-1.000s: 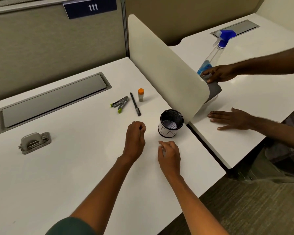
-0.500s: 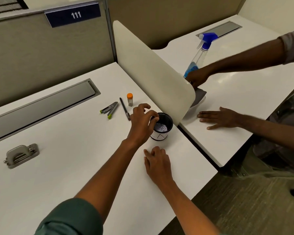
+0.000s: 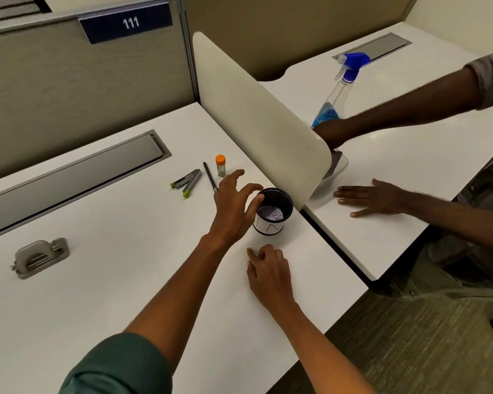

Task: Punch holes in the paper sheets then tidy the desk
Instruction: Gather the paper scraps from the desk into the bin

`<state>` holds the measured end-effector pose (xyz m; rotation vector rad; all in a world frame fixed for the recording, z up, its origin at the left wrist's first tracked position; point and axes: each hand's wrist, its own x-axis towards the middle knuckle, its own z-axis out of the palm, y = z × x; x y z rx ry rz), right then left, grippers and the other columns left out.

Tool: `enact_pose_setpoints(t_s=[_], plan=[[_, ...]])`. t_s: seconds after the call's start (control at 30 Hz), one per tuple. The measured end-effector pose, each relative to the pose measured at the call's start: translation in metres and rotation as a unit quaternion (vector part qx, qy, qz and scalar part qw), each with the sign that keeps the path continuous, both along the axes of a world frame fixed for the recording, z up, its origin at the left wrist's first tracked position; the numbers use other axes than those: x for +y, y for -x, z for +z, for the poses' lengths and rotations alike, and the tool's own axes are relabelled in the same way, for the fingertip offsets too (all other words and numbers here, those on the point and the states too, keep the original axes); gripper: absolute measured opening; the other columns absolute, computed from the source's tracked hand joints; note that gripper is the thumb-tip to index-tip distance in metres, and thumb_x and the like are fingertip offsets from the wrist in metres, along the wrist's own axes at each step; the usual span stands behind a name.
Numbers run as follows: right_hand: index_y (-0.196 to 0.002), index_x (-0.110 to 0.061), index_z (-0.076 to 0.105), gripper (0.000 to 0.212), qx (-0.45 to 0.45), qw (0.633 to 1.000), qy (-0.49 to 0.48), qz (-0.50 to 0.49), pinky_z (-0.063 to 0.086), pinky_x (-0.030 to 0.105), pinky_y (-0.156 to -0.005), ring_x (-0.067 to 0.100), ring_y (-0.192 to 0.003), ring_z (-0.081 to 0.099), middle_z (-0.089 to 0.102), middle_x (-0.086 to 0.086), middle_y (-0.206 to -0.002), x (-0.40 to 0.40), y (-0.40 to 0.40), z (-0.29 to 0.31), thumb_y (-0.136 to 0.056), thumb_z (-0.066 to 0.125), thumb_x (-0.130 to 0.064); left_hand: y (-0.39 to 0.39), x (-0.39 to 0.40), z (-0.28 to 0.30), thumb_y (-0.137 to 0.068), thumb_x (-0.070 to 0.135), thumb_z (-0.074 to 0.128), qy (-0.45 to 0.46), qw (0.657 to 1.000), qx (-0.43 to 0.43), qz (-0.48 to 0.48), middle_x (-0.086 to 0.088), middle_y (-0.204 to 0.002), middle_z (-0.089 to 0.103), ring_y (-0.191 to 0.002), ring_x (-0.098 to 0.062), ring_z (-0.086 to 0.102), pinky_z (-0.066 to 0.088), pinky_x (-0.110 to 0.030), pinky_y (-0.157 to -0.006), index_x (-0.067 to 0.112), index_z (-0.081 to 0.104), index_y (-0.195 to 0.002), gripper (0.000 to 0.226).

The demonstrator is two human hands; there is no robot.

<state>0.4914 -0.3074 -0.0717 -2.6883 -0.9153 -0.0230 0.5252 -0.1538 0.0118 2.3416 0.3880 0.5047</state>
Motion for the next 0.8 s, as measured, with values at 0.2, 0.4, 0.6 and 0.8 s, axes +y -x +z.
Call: enact_pose_setpoints(t_s=[0.2,0.4,0.6,0.8], plan=[[-0.119,-0.017,0.065,0.032,-0.045,0.997,0.055,0.021,0.046,0.031,-0.052,0.021,-0.072,0.052,0.058,0.005,-0.089,0.005,0.005,0.003,-0.089,0.058,-0.024,0.038,0.028,-0.011,-0.094,0.028,0.059,0.041,0.992,-0.022,0.115,-0.008,-0.146,0.040,-0.140,-0.022,0.028,0.020,-0.035,-0.105,0.023,0.063,-0.116,0.022],[-0.083,-0.013,0.065,0.008,-0.109,0.984,0.131,0.048,0.039,0.028,-0.043,0.018,-0.063,0.052,0.056,0.001,-0.079,0.019,0.011,0.015,-0.076,0.068,-0.016,0.100,0.057,-0.043,-0.096,0.027,0.056,0.048,0.982,-0.002,0.180,-0.006,-0.142,0.042,-0.136,-0.023,0.033,0.026,-0.042,-0.107,0.022,0.062,-0.117,0.022],[-0.098,-0.011,0.069,0.014,0.011,1.000,0.026,0.013,0.044,0.029,-0.052,0.023,-0.076,0.054,0.056,0.005,-0.088,0.011,0.005,0.016,-0.091,0.059,-0.018,0.132,0.058,-0.061,-0.096,0.026,0.057,0.055,0.979,0.018,0.198,-0.003,-0.140,0.044,-0.134,-0.022,0.034,0.028,-0.043,-0.106,0.022,0.062,-0.114,0.019],[-0.107,-0.025,0.073,0.025,0.376,0.832,-0.345,-0.215,0.044,0.012,-0.058,0.010,-0.067,0.053,0.060,-0.004,-0.089,0.001,-0.006,0.035,-0.090,0.062,-0.012,0.144,0.054,-0.063,-0.096,0.027,0.056,0.061,0.979,0.016,0.194,0.000,-0.138,0.045,-0.132,-0.020,0.036,0.028,-0.039,-0.105,0.025,0.061,-0.114,0.019]])
